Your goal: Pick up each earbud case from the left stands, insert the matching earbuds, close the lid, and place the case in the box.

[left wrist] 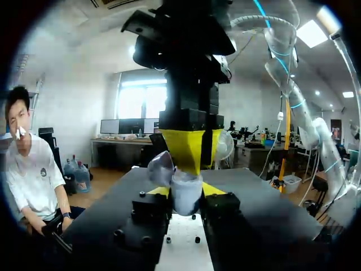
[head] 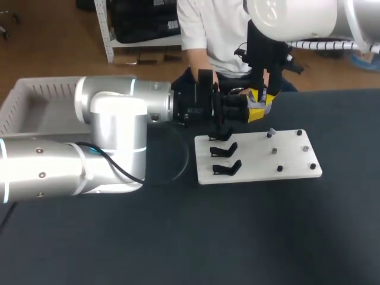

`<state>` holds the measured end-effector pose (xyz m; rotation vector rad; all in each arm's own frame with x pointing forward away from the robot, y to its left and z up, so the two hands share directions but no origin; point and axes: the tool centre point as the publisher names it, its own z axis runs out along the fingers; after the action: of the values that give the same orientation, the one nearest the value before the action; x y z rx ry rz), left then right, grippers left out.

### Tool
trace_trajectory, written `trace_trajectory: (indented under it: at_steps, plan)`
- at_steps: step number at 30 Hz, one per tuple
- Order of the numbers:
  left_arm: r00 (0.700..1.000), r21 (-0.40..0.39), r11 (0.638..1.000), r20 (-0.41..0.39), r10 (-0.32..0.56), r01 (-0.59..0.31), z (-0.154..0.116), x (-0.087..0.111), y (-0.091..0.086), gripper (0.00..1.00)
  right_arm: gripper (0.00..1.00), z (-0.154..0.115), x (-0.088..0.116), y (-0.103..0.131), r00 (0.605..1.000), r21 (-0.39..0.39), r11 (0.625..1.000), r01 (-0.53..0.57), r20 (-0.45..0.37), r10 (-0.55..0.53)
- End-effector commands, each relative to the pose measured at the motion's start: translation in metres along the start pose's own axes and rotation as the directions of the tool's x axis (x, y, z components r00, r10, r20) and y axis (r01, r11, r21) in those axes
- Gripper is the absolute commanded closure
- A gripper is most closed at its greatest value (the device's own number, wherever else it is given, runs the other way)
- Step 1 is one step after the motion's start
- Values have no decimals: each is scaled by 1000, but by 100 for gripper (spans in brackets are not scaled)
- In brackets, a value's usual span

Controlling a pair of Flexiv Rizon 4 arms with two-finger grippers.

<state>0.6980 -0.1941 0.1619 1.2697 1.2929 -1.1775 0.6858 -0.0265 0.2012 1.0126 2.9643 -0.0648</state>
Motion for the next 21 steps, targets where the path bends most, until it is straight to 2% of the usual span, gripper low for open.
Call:
trace_trajectory:
  at_steps: [1, 3, 7, 9, 10, 11, 12, 13, 17, 21]
  plan:
    - [1000, -3, 1000, 6, 3, -3, 0, 1, 1, 100, 64, 1, 1, -2, 1000, -2, 1000, -1, 0, 1]
    - [1000, -3, 1000, 6, 3, -3, 0, 1, 1, 100, 58, 1, 2, -3, 1000, -1, 1000, -1, 0, 1]
    - [1000, -3, 1000, 6, 3, -3, 0, 1, 1, 100, 57, -5, 8, -10, 1000, -21, 1000, 18, 3, -18]
    - [1000, -3, 1000, 6, 3, -3, 0, 1, 1, 100, 52, -14, 19, -22, 996, -92, 992, 86, -27, -89]
    - [1000, -3, 1000, 6, 3, -3, 0, 1, 1, 100, 41, -17, 22, -29, 994, -114, 988, 107, -20, -109]
    - [1000, -3, 1000, 6, 3, -3, 0, 1, 1, 100, 37, -17, 23, -33, 993, -118, 986, 119, -6, -120]
    - [1000, -3, 1000, 6, 3, -3, 0, 1, 1, 100, 15, -20, 25, -42, 991, -153, 979, 132, 7, -133]
    - [1000, -3, 1000, 6, 3, -3, 0, 1, 1, 100, 0, -21, 26, -48, 989, -177, 973, 145, 17, -144]
    - [1000, -3, 1000, 6, 3, -3, 0, 1, 1, 100, 0, -21, 29, -65, 974, -237, 946, 221, 94, -204]
    - [1000, -3, 1000, 6, 3, -3, 0, 1, 1, 100, 0, -21, 41, -75, 937, -266, 902, 341, 176, -302]
